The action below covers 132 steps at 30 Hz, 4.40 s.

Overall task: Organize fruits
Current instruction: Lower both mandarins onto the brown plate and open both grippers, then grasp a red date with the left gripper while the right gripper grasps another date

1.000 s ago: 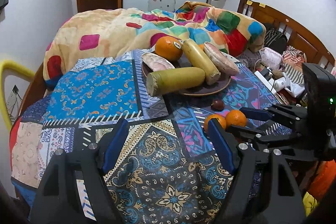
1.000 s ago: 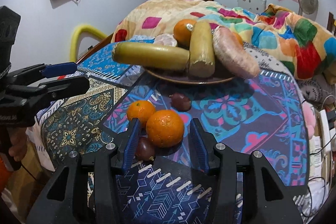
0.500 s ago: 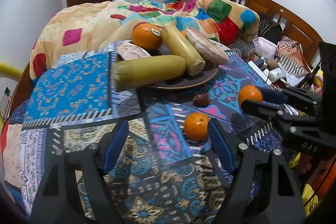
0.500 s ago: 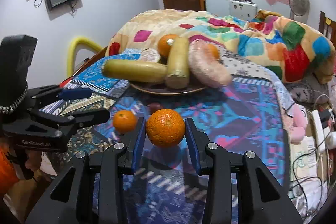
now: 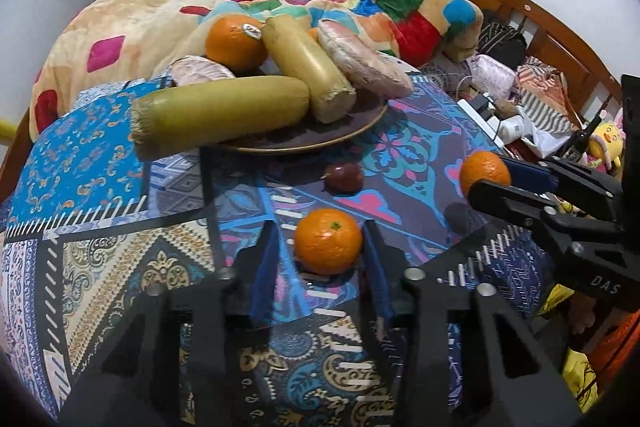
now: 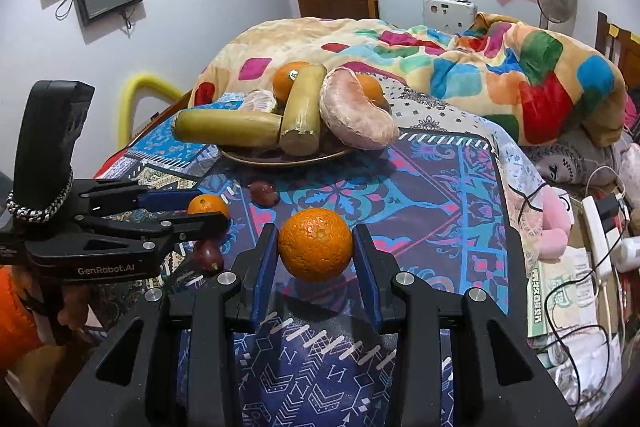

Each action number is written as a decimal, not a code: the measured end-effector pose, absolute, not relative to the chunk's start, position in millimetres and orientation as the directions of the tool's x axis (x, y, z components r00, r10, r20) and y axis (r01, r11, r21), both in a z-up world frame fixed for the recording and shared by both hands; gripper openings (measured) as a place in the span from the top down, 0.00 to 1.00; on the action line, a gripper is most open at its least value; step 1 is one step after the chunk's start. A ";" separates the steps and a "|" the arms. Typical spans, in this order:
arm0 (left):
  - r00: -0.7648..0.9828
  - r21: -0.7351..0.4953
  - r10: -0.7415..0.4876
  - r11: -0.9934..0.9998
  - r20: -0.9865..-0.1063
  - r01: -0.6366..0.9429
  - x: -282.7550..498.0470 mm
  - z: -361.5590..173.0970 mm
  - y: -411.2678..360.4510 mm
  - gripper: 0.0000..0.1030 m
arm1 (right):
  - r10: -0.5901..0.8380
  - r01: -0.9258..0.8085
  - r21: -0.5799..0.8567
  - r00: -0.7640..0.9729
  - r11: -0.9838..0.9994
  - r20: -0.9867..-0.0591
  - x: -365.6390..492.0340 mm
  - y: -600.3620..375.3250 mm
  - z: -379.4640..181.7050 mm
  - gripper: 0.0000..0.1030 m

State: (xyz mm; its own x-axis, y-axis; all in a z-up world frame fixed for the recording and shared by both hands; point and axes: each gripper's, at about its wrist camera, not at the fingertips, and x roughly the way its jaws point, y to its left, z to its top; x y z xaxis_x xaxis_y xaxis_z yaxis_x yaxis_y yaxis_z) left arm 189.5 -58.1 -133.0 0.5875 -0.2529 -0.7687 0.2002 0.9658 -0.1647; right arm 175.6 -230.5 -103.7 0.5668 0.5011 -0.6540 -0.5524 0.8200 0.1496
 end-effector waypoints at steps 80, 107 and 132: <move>0.722 -0.027 -0.100 0.993 -0.685 0.112 268.9 -80.6 2.5 0.40 | 0.529 -0.631 0.028 0.624 0.775 -0.576 230.5 -168.1 -59.8 0.50; 0.758 -0.057 -0.101 0.995 -0.645 0.085 174.3 -93.7 18.6 0.24 | 0.459 -0.637 0.061 0.482 0.768 -0.747 217.8 -152.4 -121.9 0.65; 0.685 -0.064 -0.162 0.984 -0.711 0.166 155.3 -114.3 -53.1 0.24 | 0.459 -0.597 0.033 0.579 0.802 -0.674 149.9 -208.6 -86.5 0.84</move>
State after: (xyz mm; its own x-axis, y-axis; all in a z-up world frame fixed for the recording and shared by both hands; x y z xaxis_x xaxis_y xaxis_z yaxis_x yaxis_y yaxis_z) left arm 155.3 -53.1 -114.3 0.6845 -0.1623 -0.7107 0.1664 0.9840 -0.0644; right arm 149.9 -208.6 -86.5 0.5794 0.4586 -0.6738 -0.5968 0.8018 0.0325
